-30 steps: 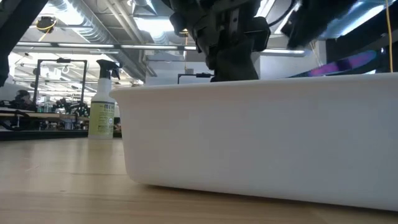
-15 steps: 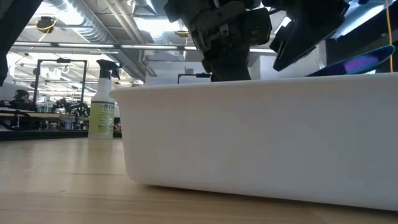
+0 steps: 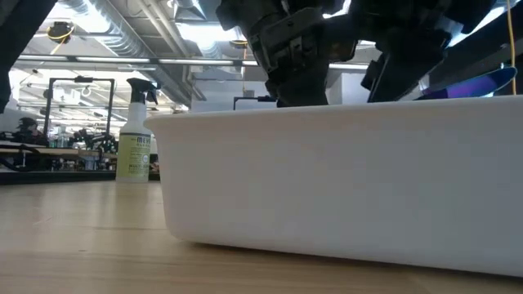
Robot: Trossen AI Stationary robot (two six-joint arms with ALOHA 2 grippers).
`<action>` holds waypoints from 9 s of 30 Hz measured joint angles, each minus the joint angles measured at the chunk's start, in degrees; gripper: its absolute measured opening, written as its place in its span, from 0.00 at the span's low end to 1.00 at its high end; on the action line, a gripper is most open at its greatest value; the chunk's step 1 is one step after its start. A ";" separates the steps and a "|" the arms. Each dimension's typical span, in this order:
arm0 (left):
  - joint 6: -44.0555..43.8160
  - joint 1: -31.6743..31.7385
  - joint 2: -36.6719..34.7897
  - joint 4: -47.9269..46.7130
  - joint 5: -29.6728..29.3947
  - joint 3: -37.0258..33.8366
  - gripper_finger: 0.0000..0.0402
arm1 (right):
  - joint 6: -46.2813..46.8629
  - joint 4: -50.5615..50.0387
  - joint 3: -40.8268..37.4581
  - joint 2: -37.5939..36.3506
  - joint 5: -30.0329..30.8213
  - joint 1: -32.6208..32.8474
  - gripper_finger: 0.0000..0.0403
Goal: Sort silverware
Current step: Put the purple knife into the white silverware tray
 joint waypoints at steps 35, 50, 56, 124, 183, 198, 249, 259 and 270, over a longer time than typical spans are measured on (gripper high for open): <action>0.17 -0.30 -0.09 -0.85 -2.15 0.04 0.01 | -2.42 -3.71 -0.94 -7.72 9.63 0.64 0.14; 0.60 -0.32 -0.07 -1.11 -1.62 0.86 0.01 | -1.14 14.01 -12.55 -15.73 10.10 4.12 0.35; 1.59 -0.32 -0.02 -0.63 -0.33 2.17 0.01 | -2.23 13.44 -12.70 -12.92 12.51 5.48 0.56; 2.24 -0.12 -0.42 -0.04 -0.36 2.40 0.01 | 2.71 14.33 -10.29 -5.01 11.19 5.42 0.04; 7.01 -1.99 -0.44 -23.40 -6.72 3.75 0.29 | 7.30 -2.95 -10.29 -10.07 9.73 5.48 0.00; 8.95 -2.56 -0.22 -18.27 -8.86 3.74 0.29 | 13.08 -22.28 -10.27 -28.47 17.11 5.48 0.00; 2.71 -1.64 -1.92 -11.37 -14.17 3.72 0.29 | 19.92 -18.72 -10.23 -32.32 13.47 6.19 0.00; 0.71 -2.45 -9.38 -13.31 -23.96 3.74 0.29 | 38.80 -2.33 -10.25 -24.06 11.36 16.40 0.00; -4.83 -1.44 -13.94 -17.31 -23.74 2.24 0.29 | 54.20 5.10 -3.45 -17.78 14.25 24.84 0.00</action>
